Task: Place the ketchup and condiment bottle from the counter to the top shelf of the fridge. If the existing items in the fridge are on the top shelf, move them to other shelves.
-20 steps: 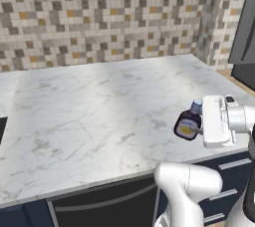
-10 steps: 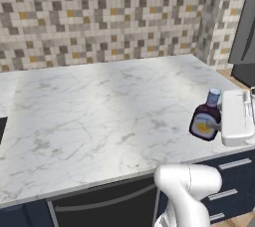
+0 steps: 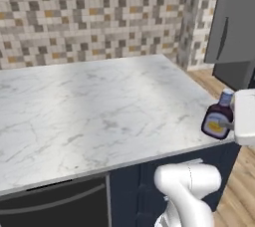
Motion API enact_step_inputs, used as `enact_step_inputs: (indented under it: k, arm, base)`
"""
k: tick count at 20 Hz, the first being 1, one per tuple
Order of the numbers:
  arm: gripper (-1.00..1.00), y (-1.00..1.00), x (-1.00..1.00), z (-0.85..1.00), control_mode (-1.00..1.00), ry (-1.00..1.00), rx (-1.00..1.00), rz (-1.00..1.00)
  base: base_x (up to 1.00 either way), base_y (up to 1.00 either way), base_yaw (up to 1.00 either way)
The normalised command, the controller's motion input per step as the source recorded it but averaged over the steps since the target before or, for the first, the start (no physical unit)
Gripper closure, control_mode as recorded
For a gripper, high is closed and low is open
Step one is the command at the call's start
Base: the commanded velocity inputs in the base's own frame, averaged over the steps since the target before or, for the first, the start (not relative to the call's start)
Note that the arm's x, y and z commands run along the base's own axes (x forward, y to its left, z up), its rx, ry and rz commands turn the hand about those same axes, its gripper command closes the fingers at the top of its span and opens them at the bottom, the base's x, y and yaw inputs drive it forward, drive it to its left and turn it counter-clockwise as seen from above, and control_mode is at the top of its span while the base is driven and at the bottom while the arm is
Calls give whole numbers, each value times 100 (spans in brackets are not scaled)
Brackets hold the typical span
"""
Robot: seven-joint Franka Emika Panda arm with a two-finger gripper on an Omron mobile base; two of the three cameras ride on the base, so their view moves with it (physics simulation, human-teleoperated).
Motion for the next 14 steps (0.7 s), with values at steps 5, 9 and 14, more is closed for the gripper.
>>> enact_step_inputs:
  k: [5,9,14]
  arm:
    - [100,0,0,0,100,0,0,0]
    - [100,0,0,0,100,0,0,0]
    - [100,0,0,0,100,0,0,0]
  base:
    - [-57,-100,-8]
    - [-44,-100,-7]
    - [-4,-100,-3]
